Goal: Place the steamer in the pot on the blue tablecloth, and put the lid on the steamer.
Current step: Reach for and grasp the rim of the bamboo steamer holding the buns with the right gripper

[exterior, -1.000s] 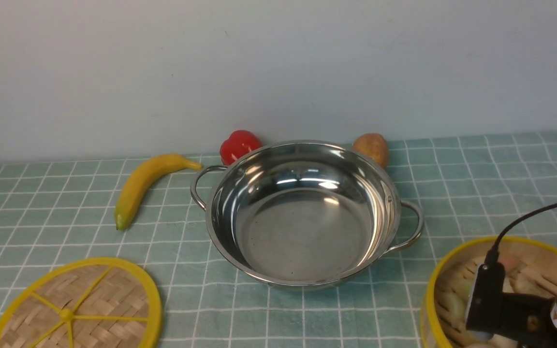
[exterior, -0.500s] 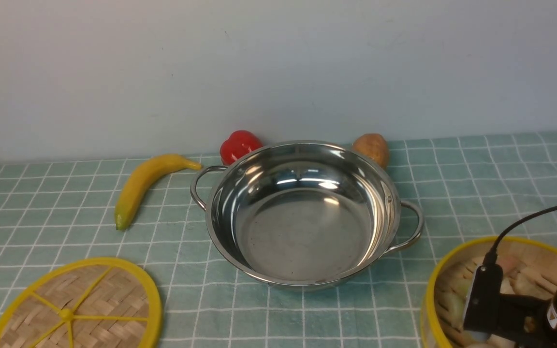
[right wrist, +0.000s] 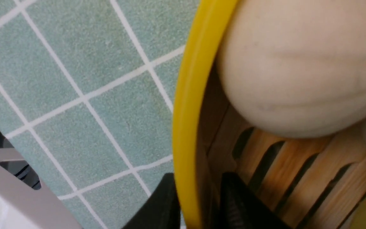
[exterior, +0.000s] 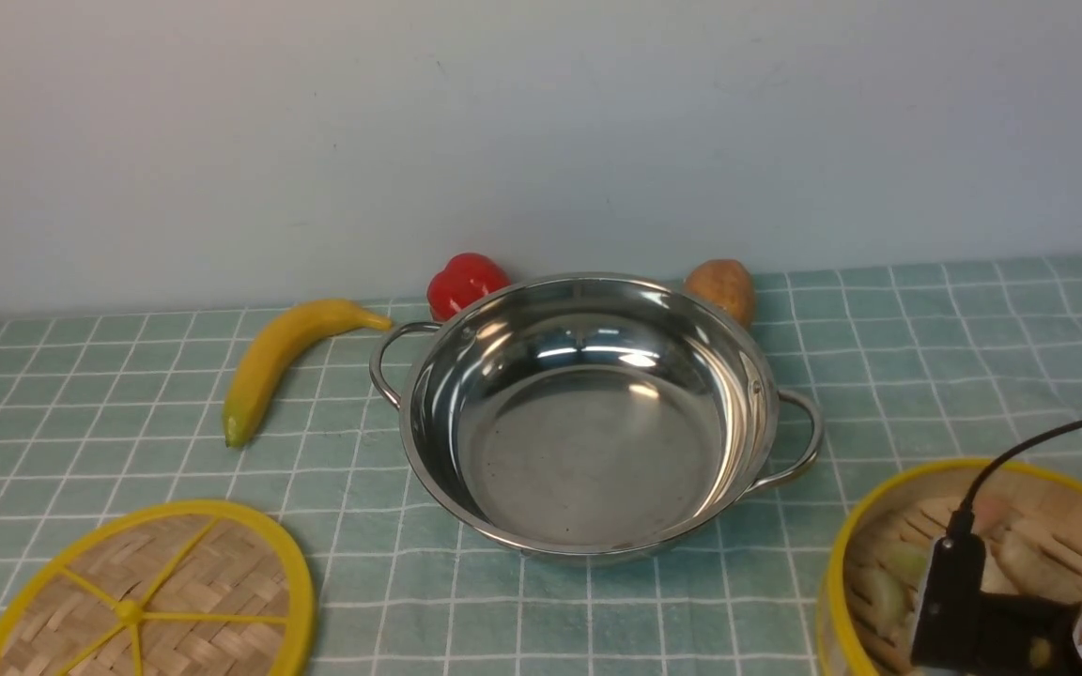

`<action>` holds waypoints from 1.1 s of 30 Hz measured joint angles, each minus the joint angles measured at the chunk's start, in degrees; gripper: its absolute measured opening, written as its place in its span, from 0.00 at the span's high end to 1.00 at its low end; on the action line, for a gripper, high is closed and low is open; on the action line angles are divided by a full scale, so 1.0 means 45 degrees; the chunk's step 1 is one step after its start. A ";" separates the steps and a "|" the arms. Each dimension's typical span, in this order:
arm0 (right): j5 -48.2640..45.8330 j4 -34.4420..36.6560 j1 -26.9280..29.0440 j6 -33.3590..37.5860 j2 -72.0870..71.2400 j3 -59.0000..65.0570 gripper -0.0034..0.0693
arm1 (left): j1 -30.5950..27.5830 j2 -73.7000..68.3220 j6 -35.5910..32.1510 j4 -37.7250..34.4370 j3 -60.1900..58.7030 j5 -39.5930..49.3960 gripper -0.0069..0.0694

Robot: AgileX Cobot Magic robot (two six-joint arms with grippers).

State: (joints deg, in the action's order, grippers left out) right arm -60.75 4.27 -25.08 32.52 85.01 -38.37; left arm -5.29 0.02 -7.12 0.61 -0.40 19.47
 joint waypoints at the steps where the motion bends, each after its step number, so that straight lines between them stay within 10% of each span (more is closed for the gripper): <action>1: 0.0067 -0.0012 0.0000 -0.0058 0.0000 0.0000 0.74 | 0.0000 0.0000 0.0000 0.0000 0.0000 0.0000 0.15; 6: 0.0667 -0.0245 -0.0015 0.0038 0.0000 -0.0036 0.87 | 0.0000 0.0000 0.0000 0.0000 0.0000 0.0000 0.15; 33: -0.2299 -0.1520 -0.0015 -0.1768 -0.0673 -0.5034 0.87 | 0.0000 0.0000 0.0000 0.0000 0.0000 0.0000 0.15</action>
State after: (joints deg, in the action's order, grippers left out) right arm -71.10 -2.57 -25.15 24.56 81.98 -61.02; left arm -5.29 0.02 -7.12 0.61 -0.40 19.47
